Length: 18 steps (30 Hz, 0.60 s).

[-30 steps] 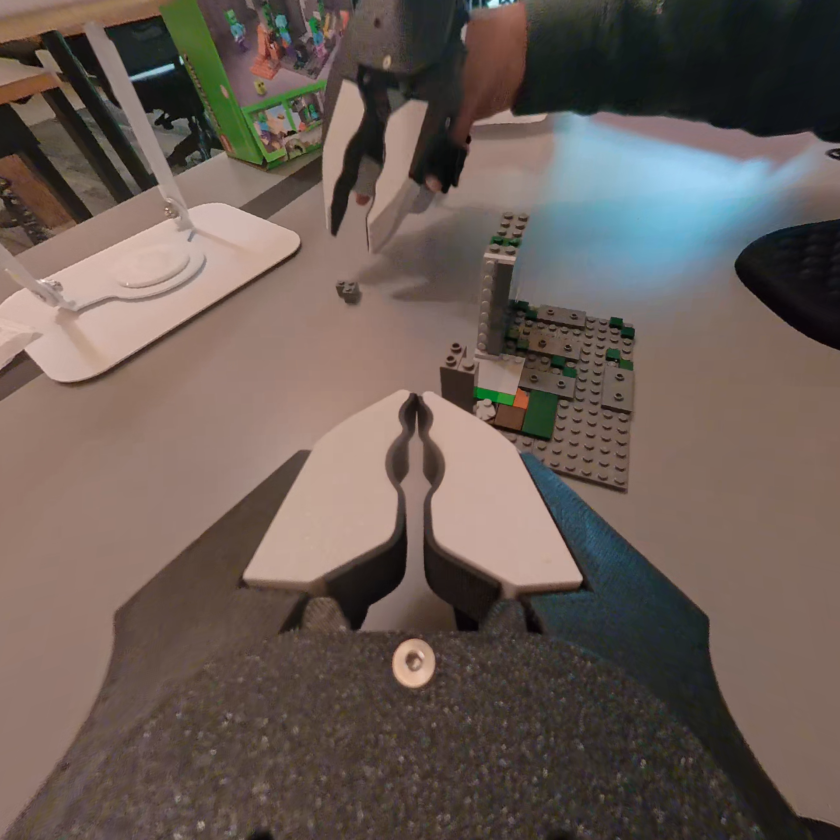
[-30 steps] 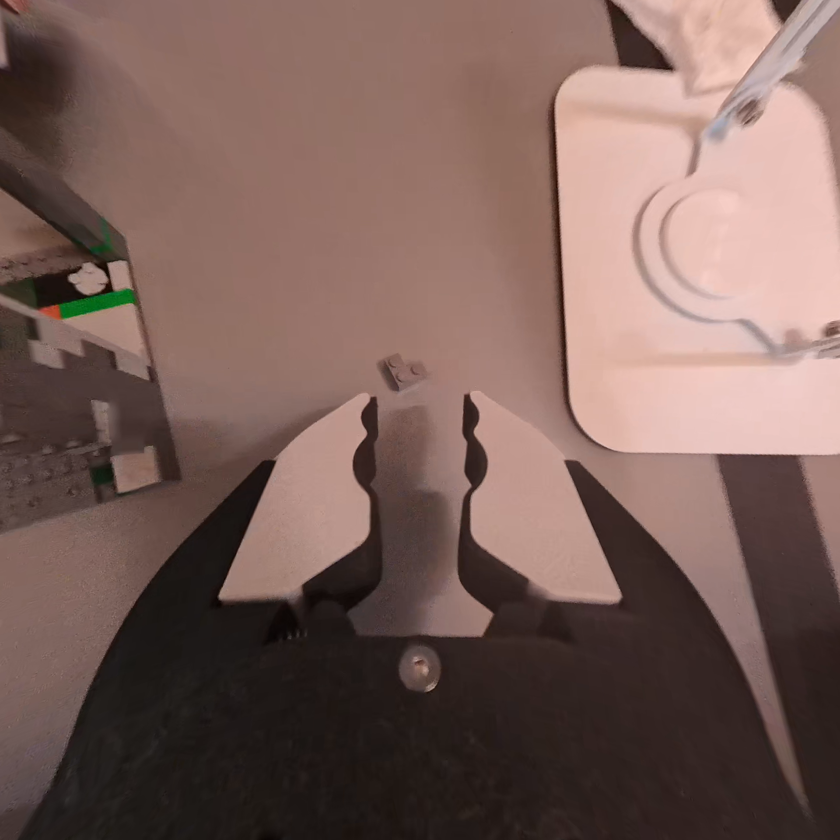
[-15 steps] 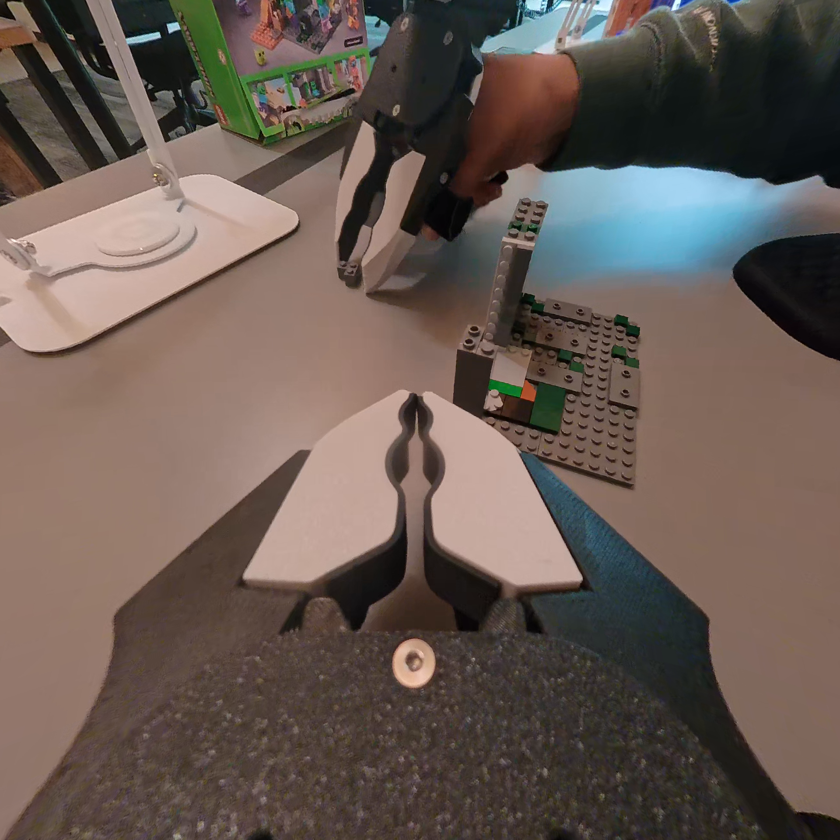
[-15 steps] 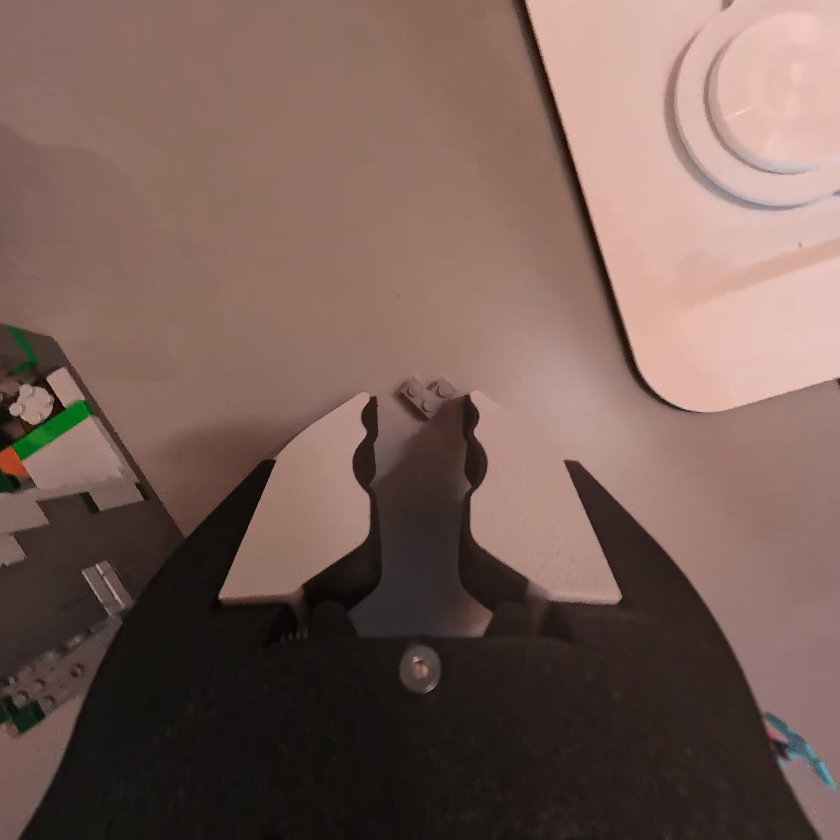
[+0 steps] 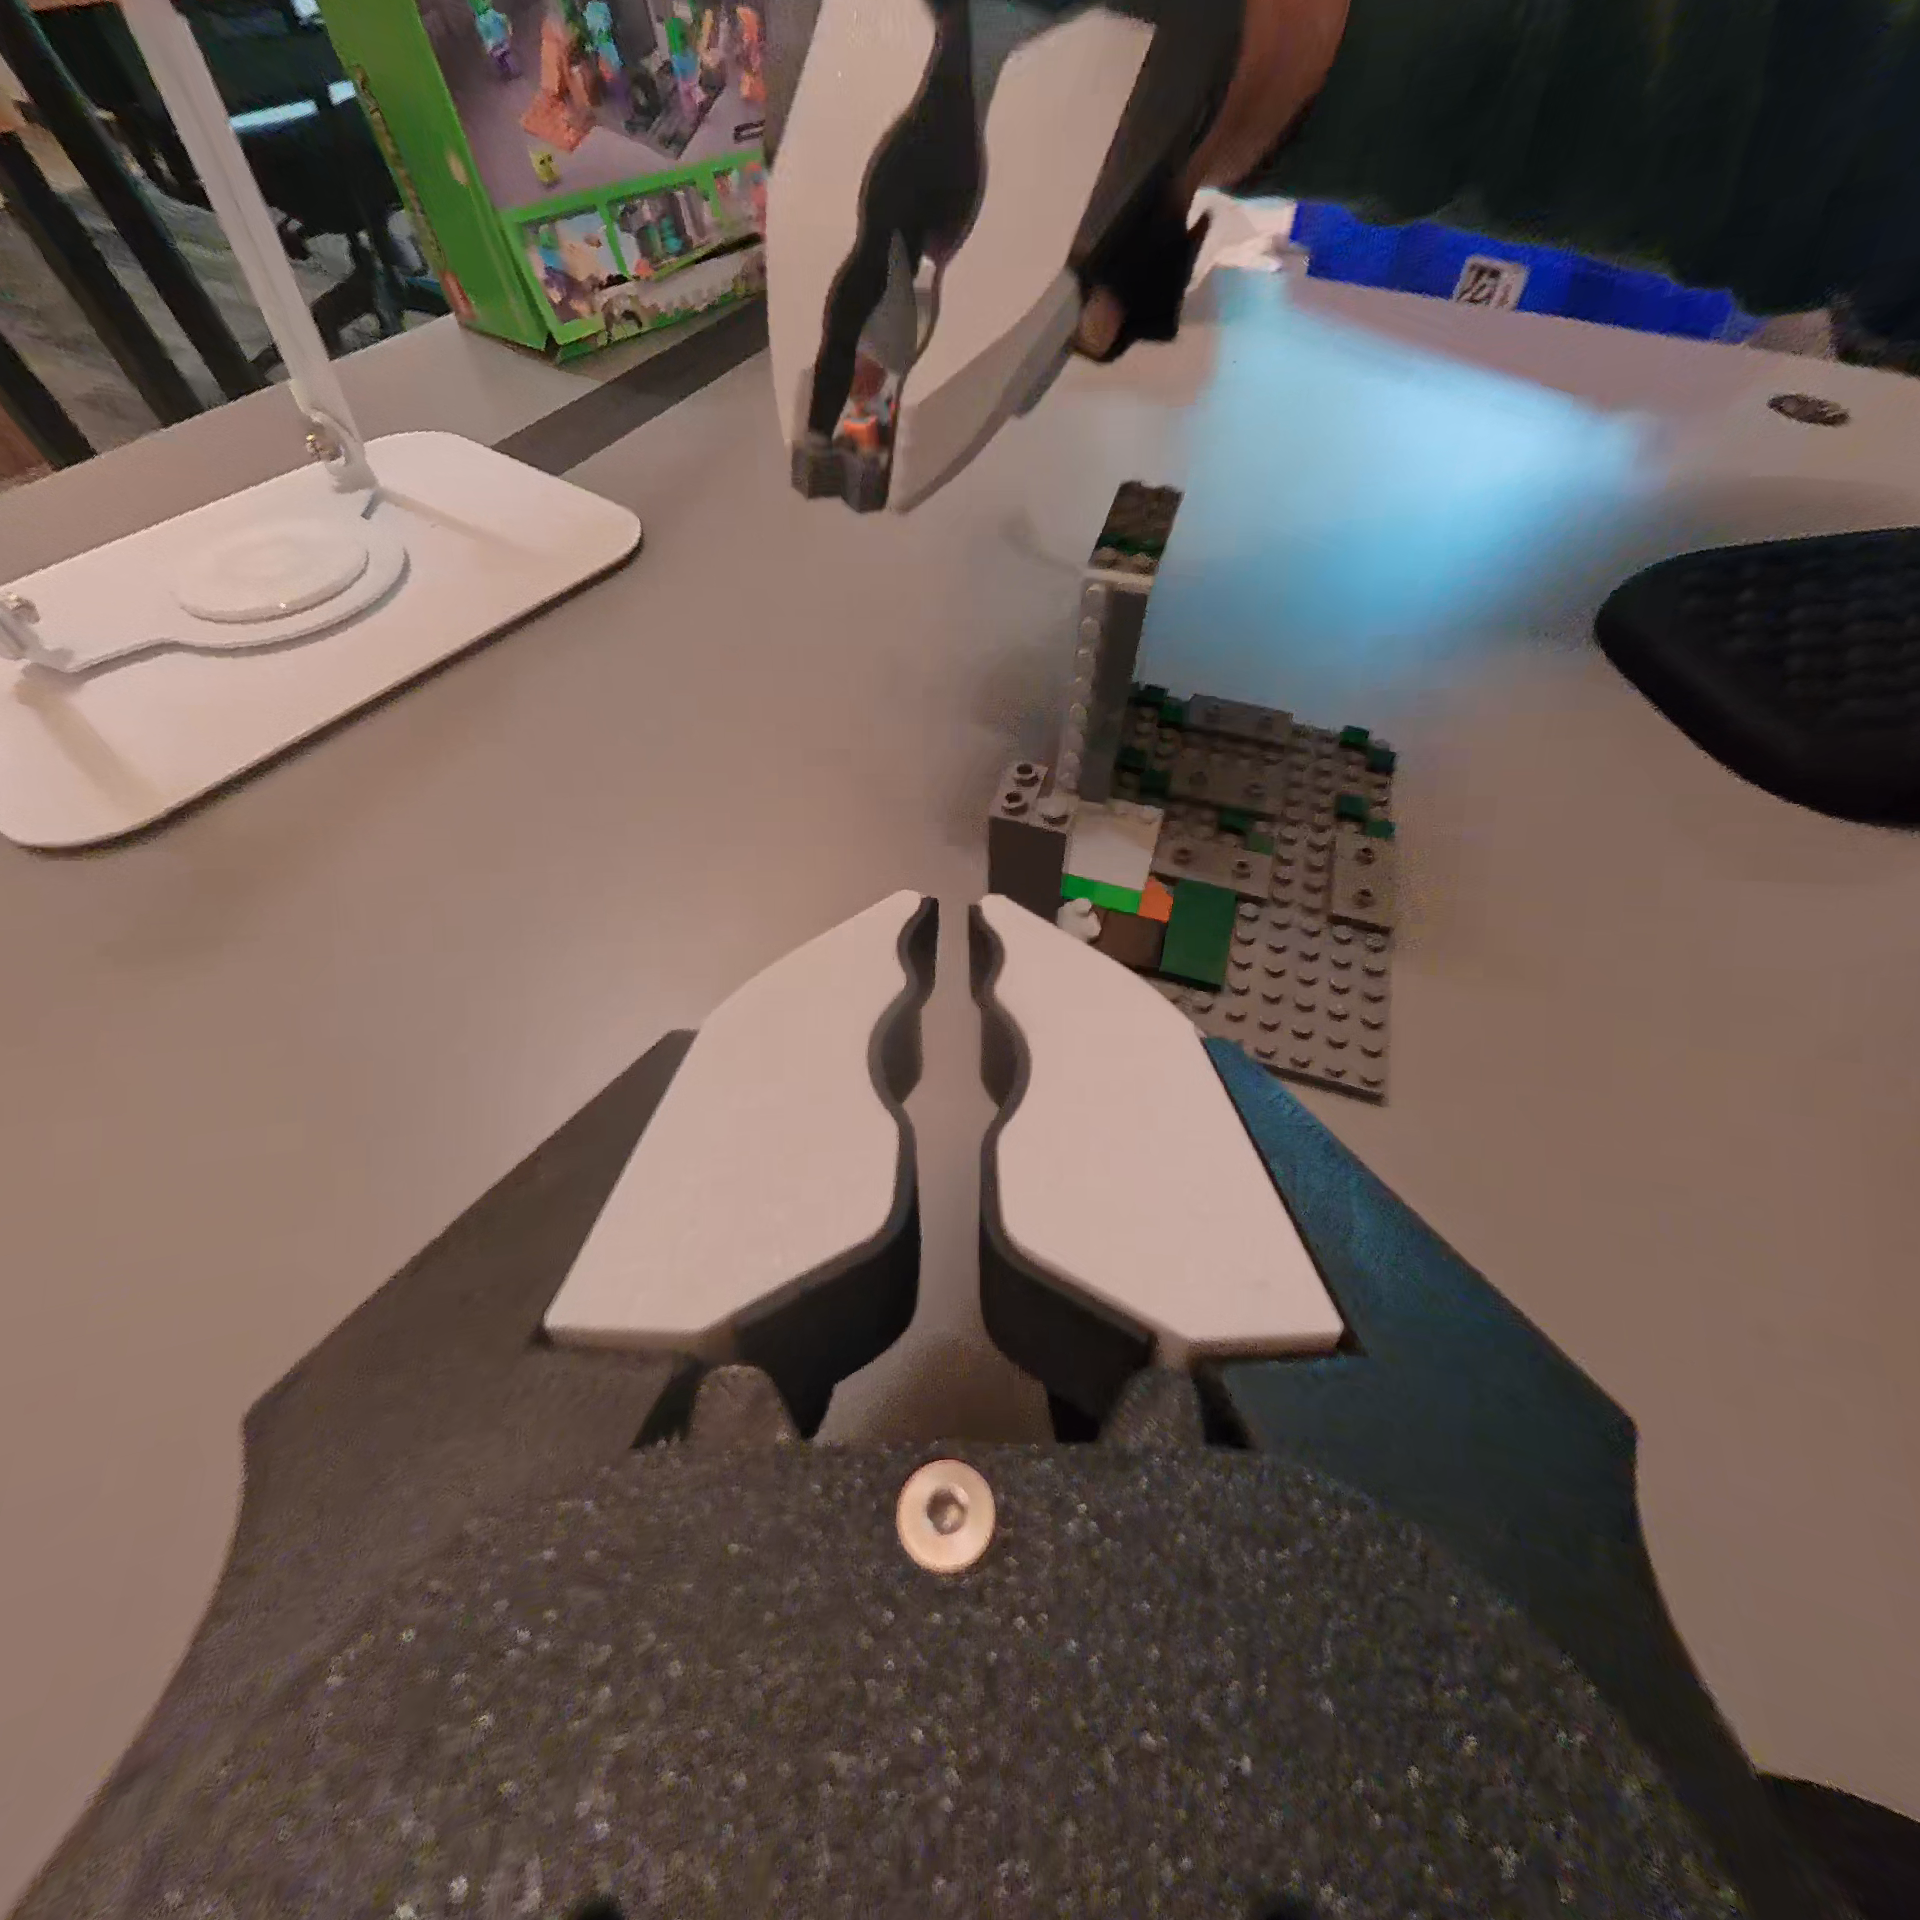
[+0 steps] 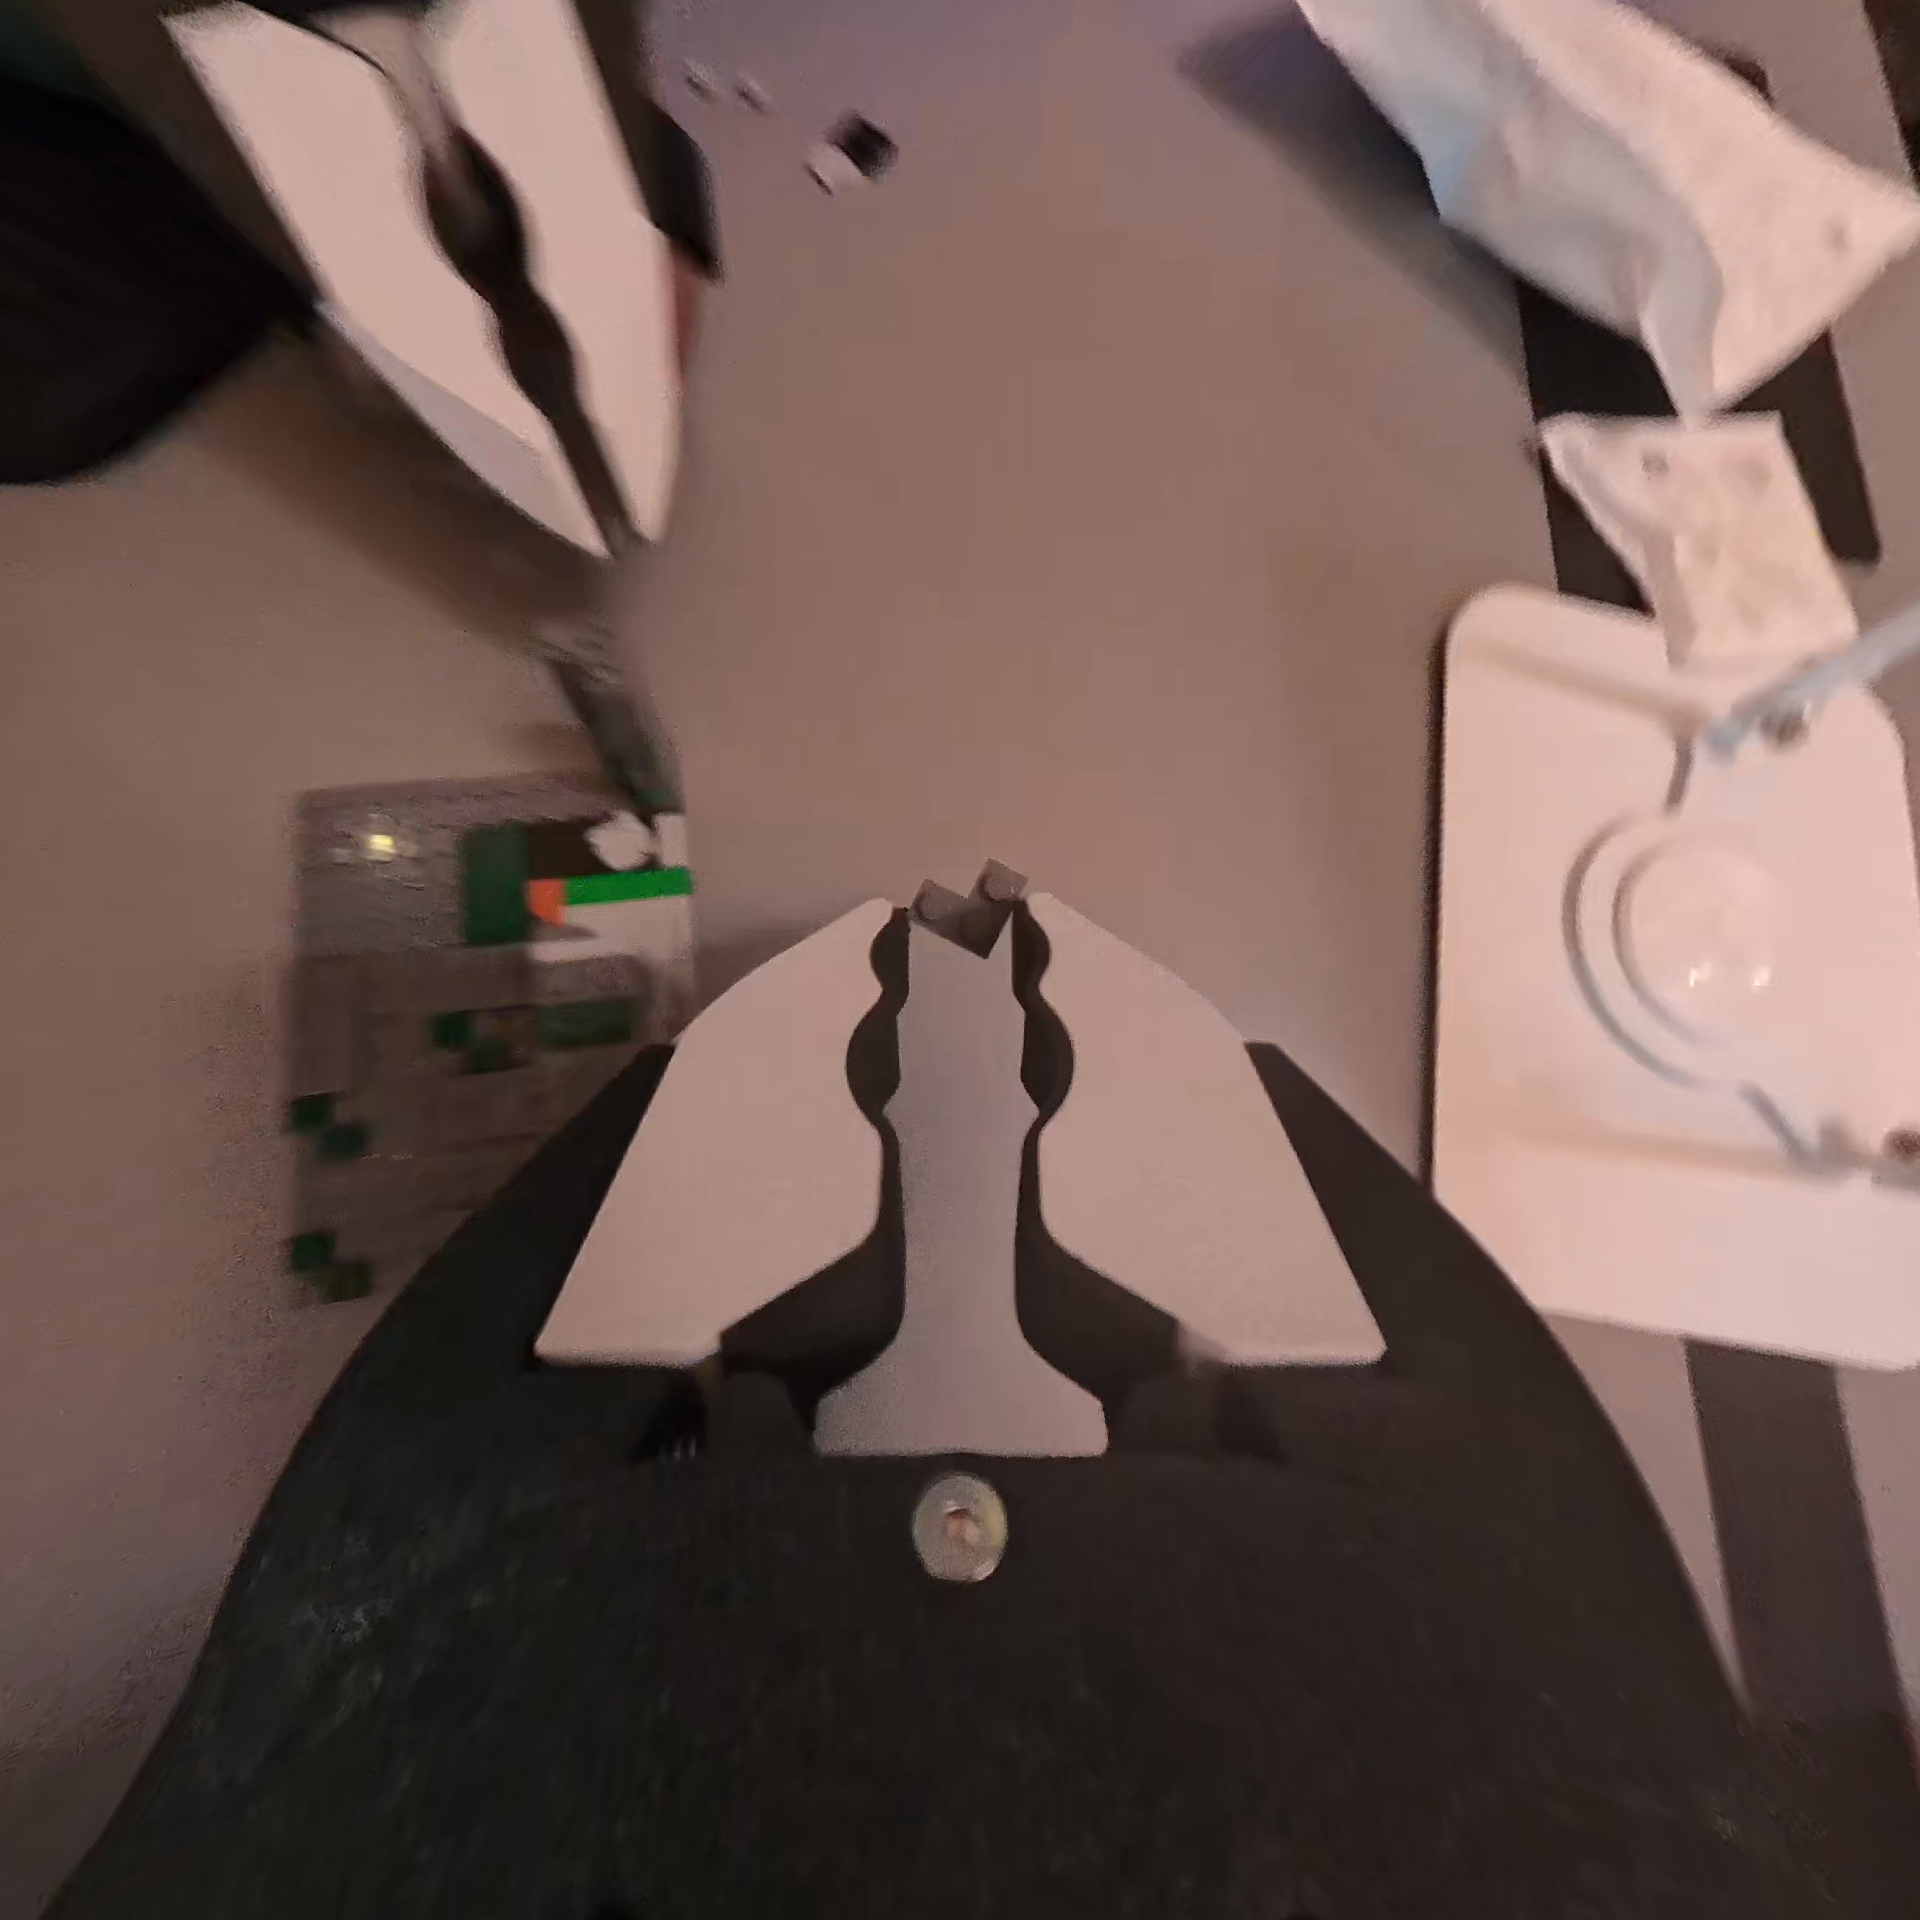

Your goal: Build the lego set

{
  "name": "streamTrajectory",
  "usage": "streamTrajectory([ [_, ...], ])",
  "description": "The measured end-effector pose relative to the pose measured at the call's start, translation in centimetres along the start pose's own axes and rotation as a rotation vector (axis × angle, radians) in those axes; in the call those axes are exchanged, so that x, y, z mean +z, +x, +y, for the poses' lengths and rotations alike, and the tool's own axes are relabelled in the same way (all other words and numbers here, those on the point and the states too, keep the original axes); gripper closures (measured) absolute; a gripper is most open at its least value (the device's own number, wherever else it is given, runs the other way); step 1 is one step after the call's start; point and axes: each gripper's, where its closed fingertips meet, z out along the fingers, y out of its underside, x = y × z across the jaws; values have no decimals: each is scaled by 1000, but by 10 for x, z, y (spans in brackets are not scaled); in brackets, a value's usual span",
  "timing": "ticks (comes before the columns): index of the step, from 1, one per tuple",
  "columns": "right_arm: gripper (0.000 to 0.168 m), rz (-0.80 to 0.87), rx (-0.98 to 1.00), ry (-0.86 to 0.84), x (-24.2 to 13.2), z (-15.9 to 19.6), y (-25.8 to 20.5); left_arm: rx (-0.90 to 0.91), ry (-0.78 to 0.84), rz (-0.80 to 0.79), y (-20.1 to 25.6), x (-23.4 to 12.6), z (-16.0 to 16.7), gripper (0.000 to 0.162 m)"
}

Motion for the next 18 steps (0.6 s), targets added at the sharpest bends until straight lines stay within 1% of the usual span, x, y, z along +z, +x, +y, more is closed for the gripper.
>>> streamTrajectory([
  [4, 150, -125, -150, 48, -22, -42, -44, -26, 59, 103, 15, -8, -20, 148],
  [7, 150, -191, -258, 56, -24, -59, -79, -89, 114, 218, 31, -17, -40, 147],
  [10, 150, -228, -347, 59, -19, -69, -109, -228, 163, 387, 51, -25, -59, 145],
  [13, 150, -230, -423, 34, -14, -72, -126, -344, 167, 496, 64, -26, -66, 141],
  [15, 150, -224, -458, 13, -11, -72, -133, -387, 153, 527, 70, -25, -67, 139],
  [18, 150, -215, -491, 1, -12, -73, -138, -415, 109, 519, 75, -18, -62, 141],
])
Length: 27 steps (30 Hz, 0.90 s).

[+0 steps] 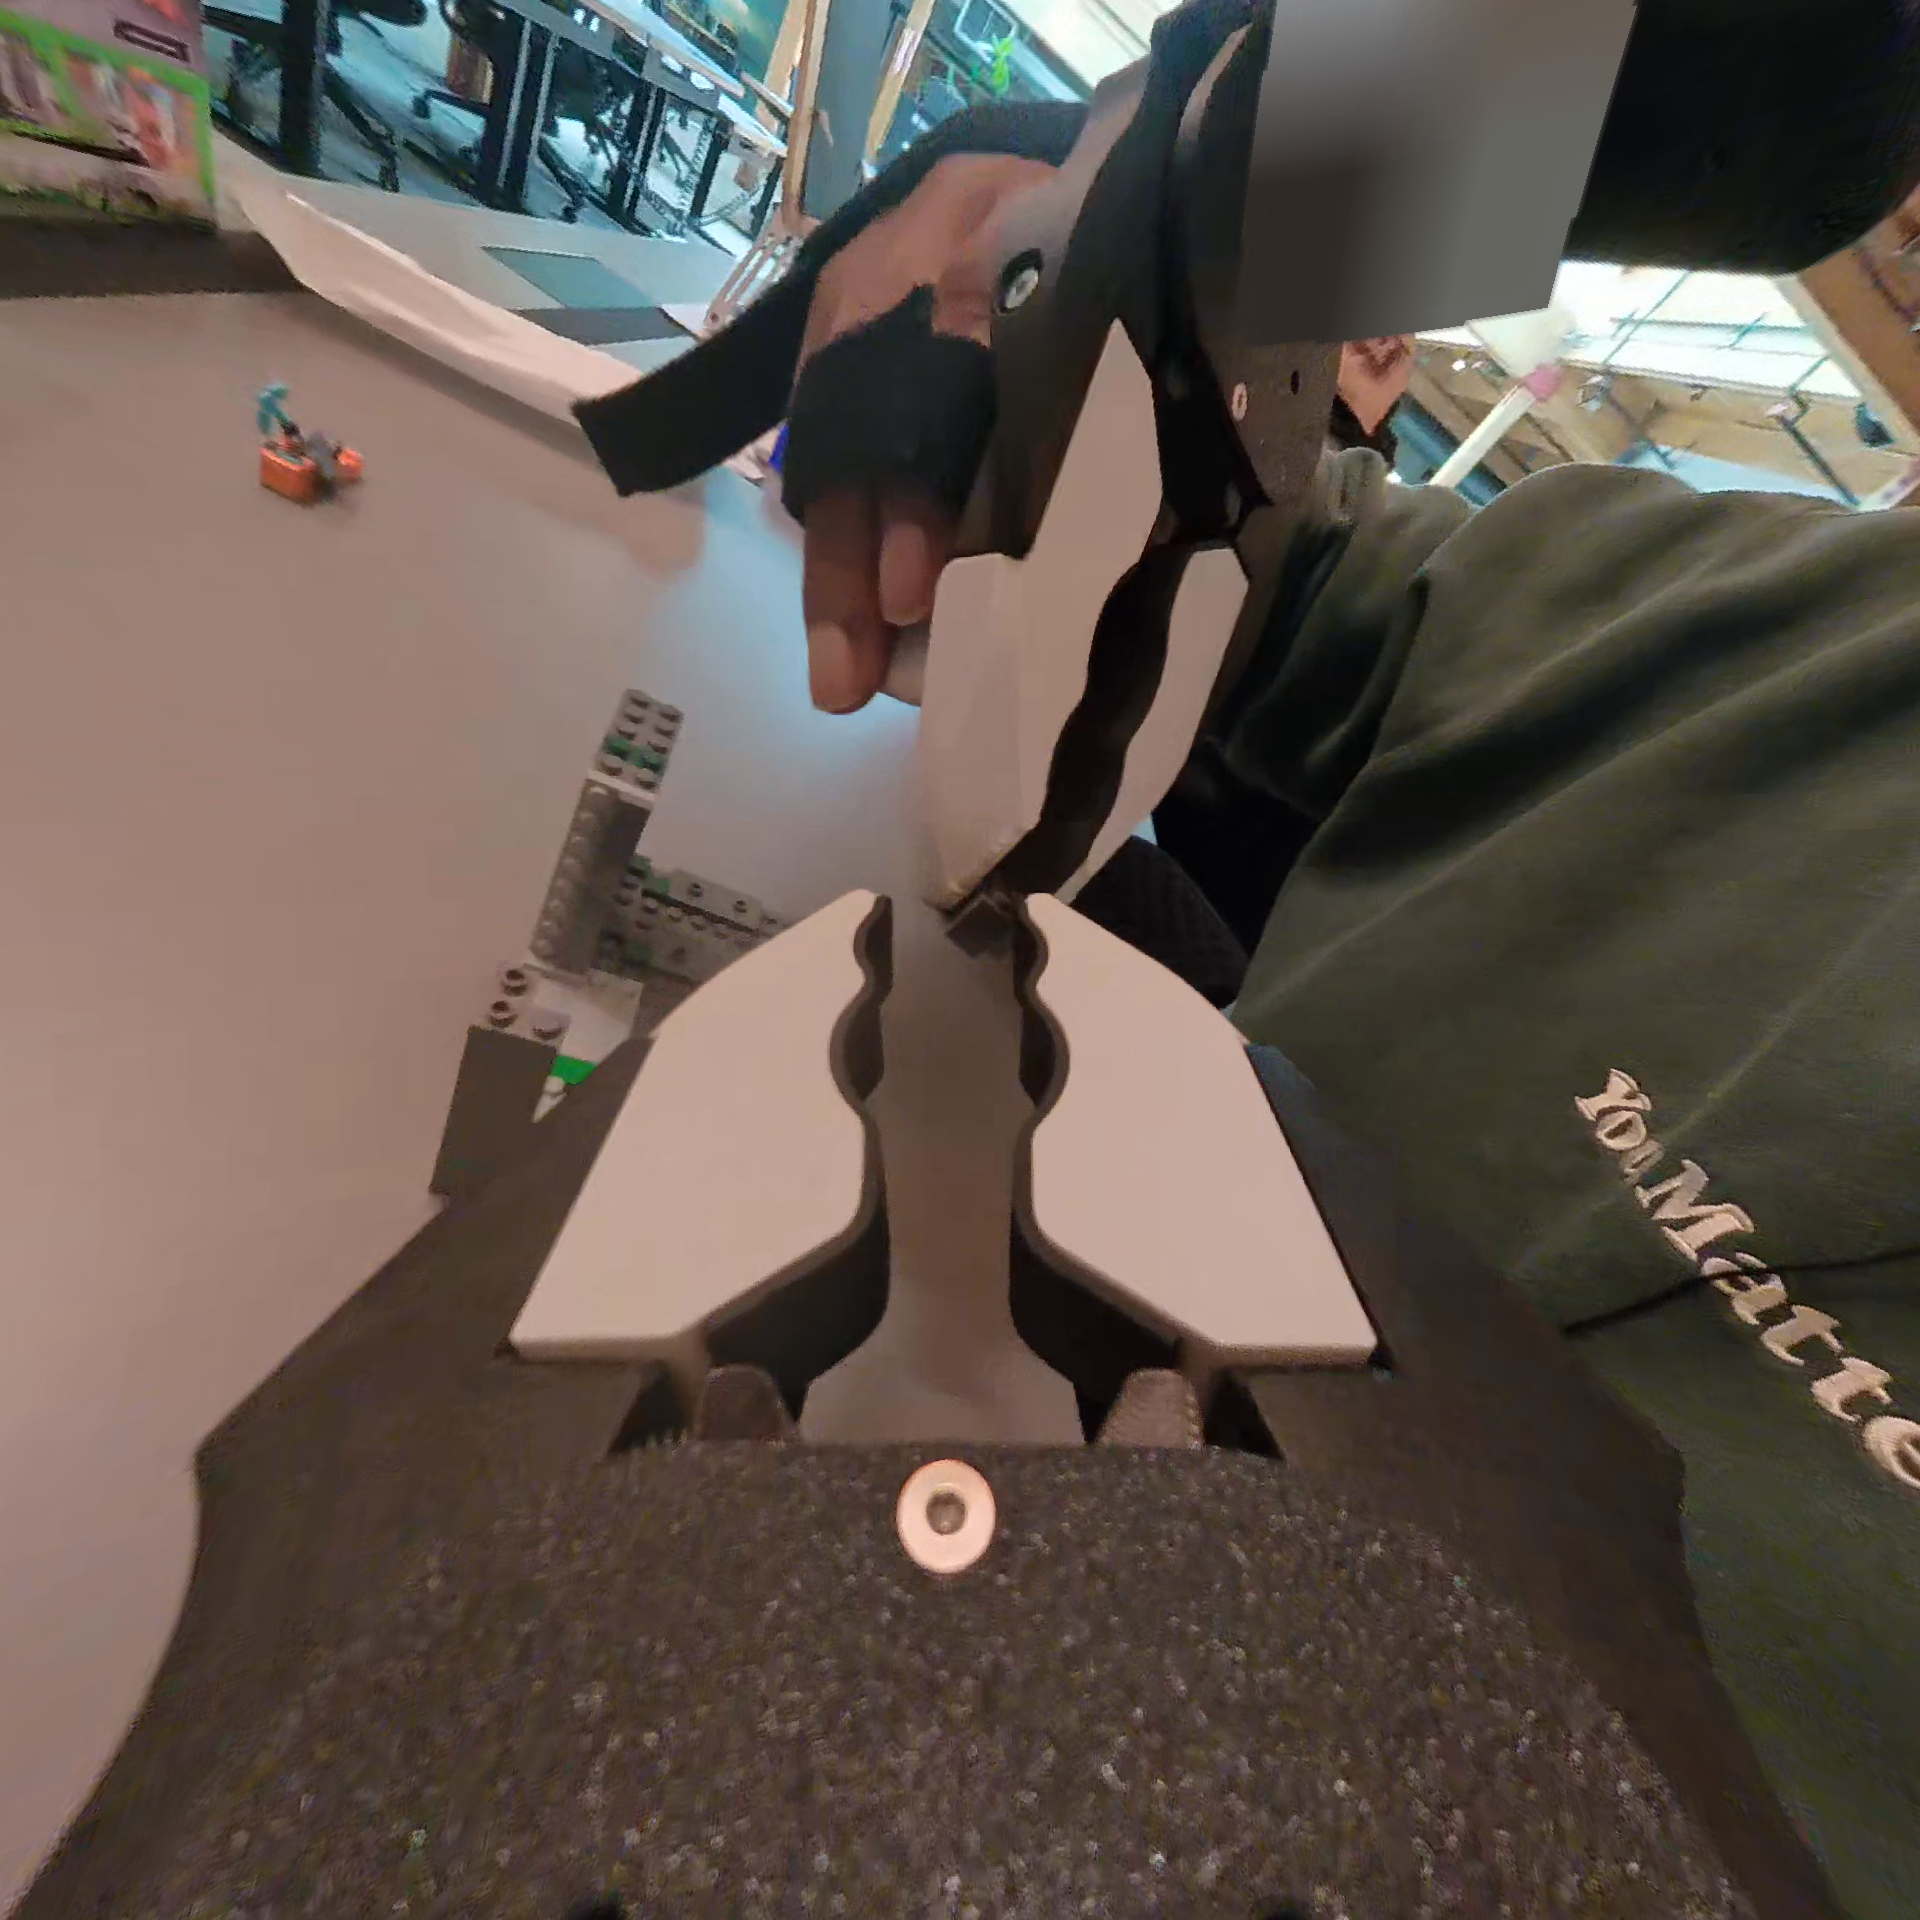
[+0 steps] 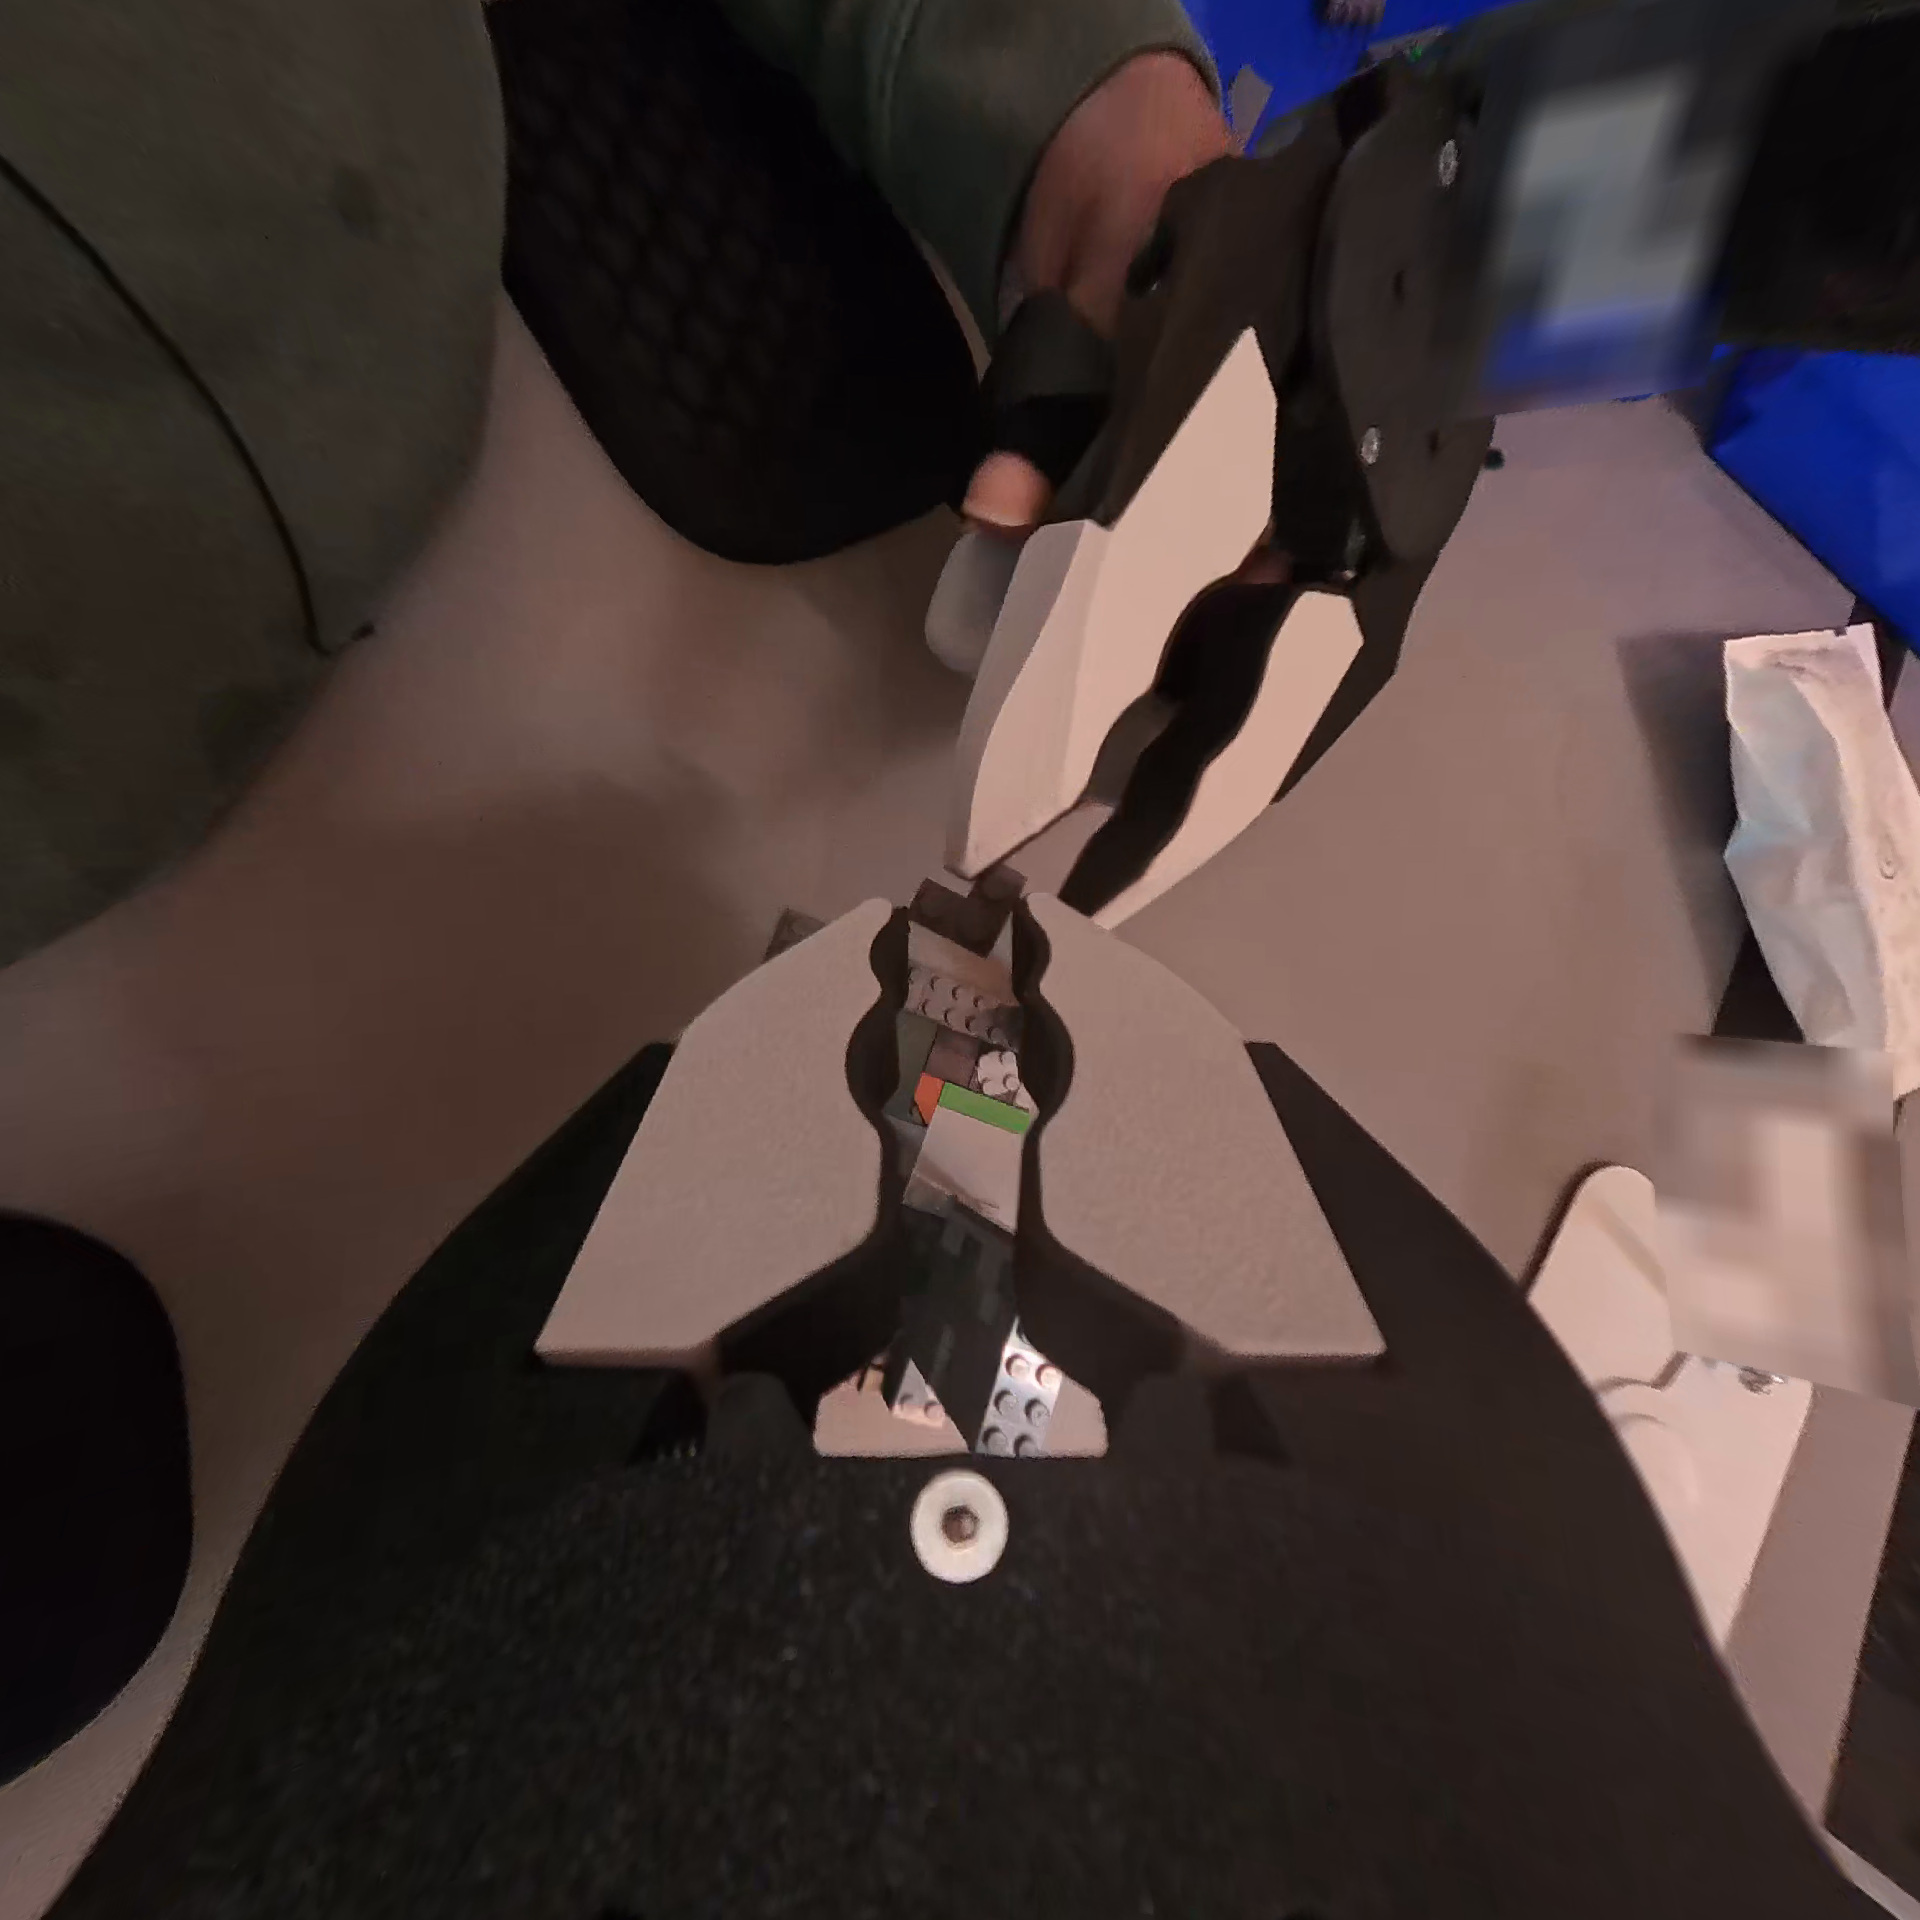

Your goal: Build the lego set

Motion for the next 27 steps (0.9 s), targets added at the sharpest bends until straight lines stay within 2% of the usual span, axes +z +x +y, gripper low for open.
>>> streamTrajectory([
  [4, 150, 21, -22, -38, 0, 4, 1, -32, -15, -5, 0, 5, 2, 149],
  [10, 151, 113, 30, -48, -4, 9, 12, -108, 68, -55, -9, 1, -8, 150],
  [14, 139, 247, 236, -13, -4, 14, 26, -153, 212, -153, -22, -13, -18, 150],
  [18, 136, 431, 534, 121, 7, 14, 34, -186, 331, -269, -33, -26, -22, 151],
  [22, 144, 620, 615, 180, 8, 12, 43, -191, 395, -328, -33, -29, -23, 151],
  [27, 157, 681, 581, 196, 2, 5, 50, -181, 419, -337, -28, -25, -24, 151],
])
